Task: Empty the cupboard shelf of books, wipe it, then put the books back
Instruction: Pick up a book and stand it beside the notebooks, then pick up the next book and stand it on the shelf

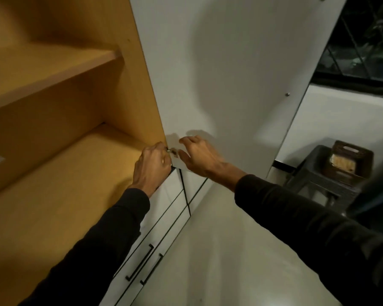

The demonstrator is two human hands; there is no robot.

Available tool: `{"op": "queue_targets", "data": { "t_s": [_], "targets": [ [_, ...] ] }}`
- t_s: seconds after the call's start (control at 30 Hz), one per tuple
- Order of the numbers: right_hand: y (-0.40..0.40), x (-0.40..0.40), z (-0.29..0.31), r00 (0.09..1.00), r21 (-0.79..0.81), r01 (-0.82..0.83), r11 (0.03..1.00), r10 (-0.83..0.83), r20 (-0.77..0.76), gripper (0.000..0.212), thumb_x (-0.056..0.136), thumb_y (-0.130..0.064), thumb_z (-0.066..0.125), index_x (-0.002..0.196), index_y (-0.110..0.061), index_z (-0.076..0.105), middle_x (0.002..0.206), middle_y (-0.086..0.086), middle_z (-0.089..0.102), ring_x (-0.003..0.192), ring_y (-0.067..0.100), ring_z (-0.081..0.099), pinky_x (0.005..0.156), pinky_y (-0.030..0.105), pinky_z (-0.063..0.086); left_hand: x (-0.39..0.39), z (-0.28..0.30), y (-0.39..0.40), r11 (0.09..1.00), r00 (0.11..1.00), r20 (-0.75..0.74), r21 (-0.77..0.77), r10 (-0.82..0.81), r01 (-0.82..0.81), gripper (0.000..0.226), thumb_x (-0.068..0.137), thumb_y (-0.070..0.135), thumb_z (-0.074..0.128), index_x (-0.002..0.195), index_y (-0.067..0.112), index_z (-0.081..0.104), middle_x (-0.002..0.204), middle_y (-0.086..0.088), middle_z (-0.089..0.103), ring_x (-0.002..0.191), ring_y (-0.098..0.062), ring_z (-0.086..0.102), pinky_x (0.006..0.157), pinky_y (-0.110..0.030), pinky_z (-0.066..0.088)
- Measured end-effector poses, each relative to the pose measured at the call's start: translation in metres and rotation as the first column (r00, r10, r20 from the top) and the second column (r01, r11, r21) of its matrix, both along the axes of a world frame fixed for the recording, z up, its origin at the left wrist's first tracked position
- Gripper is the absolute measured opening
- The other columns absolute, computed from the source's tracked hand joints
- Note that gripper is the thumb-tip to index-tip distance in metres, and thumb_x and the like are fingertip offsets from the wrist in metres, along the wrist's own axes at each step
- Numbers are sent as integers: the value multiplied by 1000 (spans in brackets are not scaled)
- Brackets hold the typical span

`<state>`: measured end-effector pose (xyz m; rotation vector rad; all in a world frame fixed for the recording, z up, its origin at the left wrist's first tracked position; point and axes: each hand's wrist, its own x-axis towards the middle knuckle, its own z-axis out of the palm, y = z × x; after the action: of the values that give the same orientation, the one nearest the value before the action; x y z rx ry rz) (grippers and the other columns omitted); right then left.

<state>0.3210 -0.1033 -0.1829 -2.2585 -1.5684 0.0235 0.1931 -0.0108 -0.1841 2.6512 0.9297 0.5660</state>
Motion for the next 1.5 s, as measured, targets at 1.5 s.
{"op": "queue_targets", "data": {
  "t_s": [1.5],
  "targets": [
    [-449,67,-126,457,-291,842,453,-887,-60,40,100,-41,45,122,-8,53,120,15,60,104,30,55,80,38,44,190,-119,-352,591,541,-247,-229,-804,773,31,96,22,51,122,6,60,113,-16,67,102,-32,63,86,-45,55]
  ]
}}
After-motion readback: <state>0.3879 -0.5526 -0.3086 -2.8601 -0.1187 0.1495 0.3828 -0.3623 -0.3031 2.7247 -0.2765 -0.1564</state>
